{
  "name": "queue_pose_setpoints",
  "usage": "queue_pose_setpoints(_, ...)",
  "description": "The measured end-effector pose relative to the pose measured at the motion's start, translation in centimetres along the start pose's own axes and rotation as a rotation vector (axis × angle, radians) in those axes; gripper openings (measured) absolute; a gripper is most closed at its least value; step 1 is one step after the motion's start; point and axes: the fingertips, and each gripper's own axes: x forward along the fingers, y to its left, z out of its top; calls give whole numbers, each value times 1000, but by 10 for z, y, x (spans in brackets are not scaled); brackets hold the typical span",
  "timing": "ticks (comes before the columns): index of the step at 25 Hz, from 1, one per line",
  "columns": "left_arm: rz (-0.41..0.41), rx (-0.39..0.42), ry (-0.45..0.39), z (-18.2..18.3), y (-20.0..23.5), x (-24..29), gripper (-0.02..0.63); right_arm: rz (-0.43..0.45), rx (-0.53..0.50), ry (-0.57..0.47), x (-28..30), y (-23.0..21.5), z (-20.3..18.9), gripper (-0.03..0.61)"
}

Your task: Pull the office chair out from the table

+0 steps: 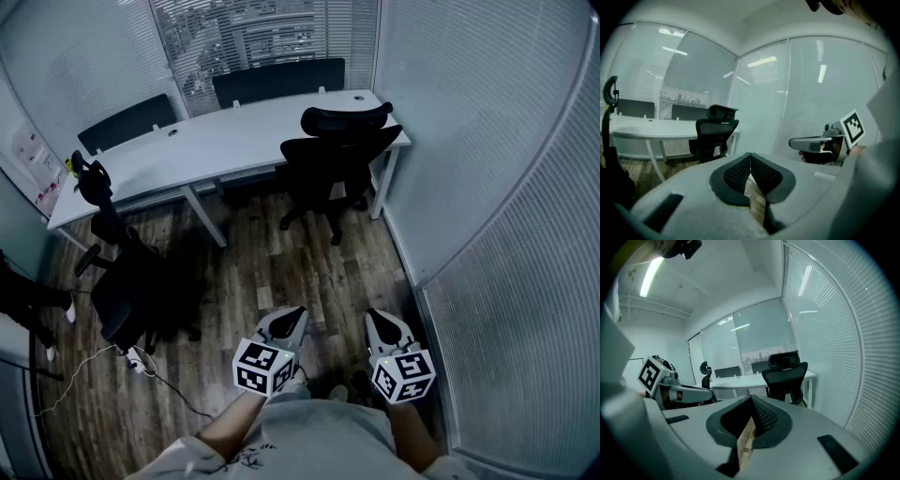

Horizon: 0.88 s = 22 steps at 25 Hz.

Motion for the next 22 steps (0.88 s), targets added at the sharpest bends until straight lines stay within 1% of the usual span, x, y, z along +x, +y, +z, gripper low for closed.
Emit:
queue_pose_setpoints(8,-9,-10,7,1,8,-3,12,-5,13,12,8,8,-1,8)
queue_pose_setpoints(12,-14,5,9,4,15,4,12,-16,19,16,16,7,-1,8)
queue_pose_setpoints(16,-22,13,6,8,25,5,12,-30,61,-11,23,7,2,8)
queue_pose_setpoints(22,-22,11,-9,13,52,3,12,-40,65,-34,45,18,9,8)
